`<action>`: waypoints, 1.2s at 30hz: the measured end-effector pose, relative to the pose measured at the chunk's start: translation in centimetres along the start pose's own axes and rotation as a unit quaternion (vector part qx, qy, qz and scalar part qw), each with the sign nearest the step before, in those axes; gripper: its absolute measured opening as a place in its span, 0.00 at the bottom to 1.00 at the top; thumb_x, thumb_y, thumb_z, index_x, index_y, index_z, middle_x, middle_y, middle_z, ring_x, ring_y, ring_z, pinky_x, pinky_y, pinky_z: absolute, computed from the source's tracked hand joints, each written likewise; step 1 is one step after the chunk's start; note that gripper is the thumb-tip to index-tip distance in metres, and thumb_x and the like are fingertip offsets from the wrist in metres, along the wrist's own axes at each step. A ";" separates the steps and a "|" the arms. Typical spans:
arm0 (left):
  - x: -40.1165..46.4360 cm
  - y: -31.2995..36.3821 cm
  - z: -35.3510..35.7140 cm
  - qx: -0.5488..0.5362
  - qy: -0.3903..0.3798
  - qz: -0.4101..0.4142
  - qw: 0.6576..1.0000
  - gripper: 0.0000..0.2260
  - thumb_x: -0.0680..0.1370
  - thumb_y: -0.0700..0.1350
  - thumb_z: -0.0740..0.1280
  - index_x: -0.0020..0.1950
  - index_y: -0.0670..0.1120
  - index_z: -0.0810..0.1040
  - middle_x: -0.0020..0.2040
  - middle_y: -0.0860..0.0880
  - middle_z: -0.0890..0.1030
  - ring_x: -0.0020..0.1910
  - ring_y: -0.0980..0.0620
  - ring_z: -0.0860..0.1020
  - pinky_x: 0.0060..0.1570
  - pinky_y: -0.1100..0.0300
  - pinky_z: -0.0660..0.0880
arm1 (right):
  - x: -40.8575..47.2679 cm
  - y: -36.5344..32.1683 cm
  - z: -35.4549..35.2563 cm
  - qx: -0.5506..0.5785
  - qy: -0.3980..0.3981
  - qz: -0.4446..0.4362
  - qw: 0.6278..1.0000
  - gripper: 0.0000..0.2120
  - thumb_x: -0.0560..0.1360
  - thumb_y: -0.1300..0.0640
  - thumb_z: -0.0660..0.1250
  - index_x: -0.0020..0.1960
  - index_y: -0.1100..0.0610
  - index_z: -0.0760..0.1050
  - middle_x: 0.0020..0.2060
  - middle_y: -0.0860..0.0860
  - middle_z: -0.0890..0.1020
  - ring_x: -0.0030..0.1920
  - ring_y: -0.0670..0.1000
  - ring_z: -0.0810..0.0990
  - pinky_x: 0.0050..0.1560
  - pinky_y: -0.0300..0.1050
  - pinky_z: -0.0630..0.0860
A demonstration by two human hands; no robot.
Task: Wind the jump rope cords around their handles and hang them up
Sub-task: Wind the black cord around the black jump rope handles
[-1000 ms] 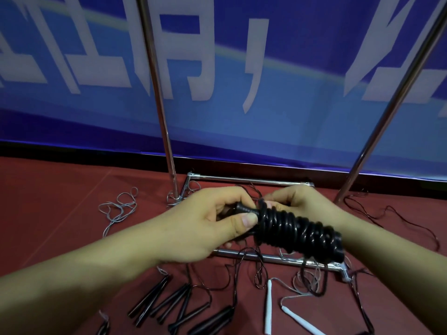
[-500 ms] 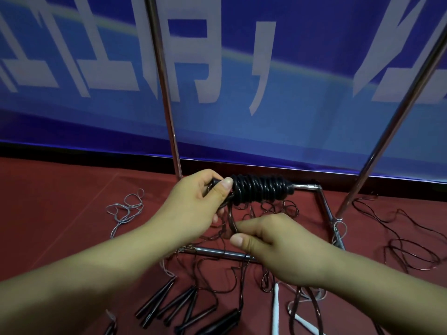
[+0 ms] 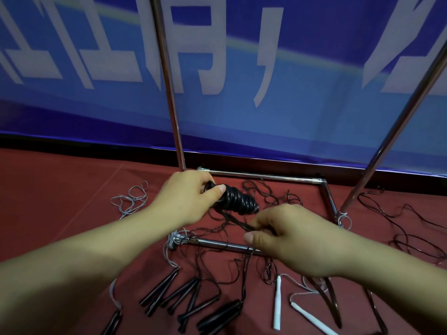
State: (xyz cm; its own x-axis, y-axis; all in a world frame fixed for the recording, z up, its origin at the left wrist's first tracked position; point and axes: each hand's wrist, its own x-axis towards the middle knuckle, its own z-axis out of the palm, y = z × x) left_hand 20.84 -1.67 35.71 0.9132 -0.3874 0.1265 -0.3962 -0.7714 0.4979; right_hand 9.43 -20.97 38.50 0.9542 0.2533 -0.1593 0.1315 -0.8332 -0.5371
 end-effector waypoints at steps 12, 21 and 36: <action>-1.0 0.6 0.5 0.005 -0.259 0.053 0.964 0.10 0.80 0.55 0.68 0.47 0.51 0.84 0.26 0.57 0.73 0.25 0.61 0.69 0.28 0.69 0.64 | 0.1 2.0 -1.2 -0.009 0.018 0.026 0.999 0.15 0.79 0.44 0.65 0.36 0.48 0.74 0.25 0.39 0.75 0.29 0.38 0.72 0.32 0.30 0.67; -1.7 1.7 0.1 -0.042 -0.298 0.073 0.951 0.10 0.83 0.53 0.62 0.48 0.51 0.81 0.34 0.52 0.75 0.32 0.55 0.74 0.42 0.48 0.80 | 0.6 4.3 -1.3 -0.031 0.123 0.055 0.990 0.13 0.75 0.39 0.67 0.42 0.48 0.78 0.32 0.48 0.79 0.33 0.46 0.76 0.37 0.45 0.73; -2.7 3.2 -1.5 -0.092 -0.301 0.142 0.938 0.08 0.84 0.51 0.60 0.50 0.53 0.78 0.35 0.53 0.72 0.33 0.56 0.69 0.37 0.61 0.69 | 0.9 4.3 -1.3 -0.114 0.143 -0.002 0.983 0.21 0.75 0.35 0.50 0.39 0.49 0.72 0.38 0.46 0.75 0.41 0.49 0.75 0.45 0.55 0.75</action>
State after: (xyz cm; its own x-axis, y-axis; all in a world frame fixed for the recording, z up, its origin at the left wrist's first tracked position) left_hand 17.22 -2.29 38.25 0.5318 -0.8219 -0.2042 -0.5410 -0.5152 0.6647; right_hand 11.21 -24.94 37.18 0.9860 0.1344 0.0991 0.1601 -0.9292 -0.3332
